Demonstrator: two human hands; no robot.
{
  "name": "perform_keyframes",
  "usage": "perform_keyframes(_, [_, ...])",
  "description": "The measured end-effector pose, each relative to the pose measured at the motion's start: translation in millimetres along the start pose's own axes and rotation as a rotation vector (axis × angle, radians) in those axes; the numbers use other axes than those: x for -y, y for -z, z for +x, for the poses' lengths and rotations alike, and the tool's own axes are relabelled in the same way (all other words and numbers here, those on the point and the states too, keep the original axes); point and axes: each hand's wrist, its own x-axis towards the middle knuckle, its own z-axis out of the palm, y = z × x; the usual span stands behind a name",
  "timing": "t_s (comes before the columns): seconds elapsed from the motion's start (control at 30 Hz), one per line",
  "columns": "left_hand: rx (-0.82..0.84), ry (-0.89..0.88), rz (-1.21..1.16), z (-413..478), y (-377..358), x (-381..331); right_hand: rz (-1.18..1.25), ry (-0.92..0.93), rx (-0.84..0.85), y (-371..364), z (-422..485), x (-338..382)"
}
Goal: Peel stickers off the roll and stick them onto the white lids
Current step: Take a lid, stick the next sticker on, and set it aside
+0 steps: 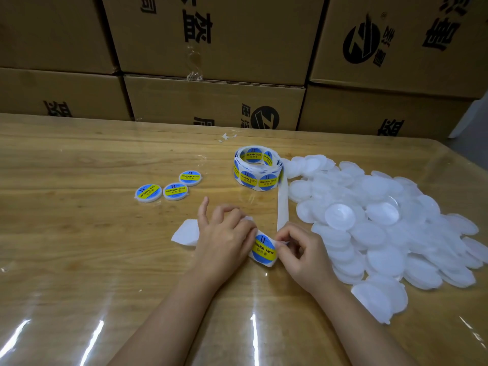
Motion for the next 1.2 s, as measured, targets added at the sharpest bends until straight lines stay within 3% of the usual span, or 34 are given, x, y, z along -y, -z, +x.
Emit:
perform_keyframes(0.2, [0.022,0.008,-0.045,-2,-2,-1,0.022,-0.001,0.047,0,-3,1])
perform_keyframes(0.57, [-0.068,0.204,-0.125,-3,2,3,-0.195,0.056,-0.075,-5,1,2])
perform_keyframes(0.93, [-0.057,0.066,-0.212,-3,2,0,-0.152,0.106,-0.1,-5,-5,4])
perform_keyframes(1.2, [-0.074,0.038,-0.175,-2,0,0,-0.025,0.172,0.007,-2,-7,10])
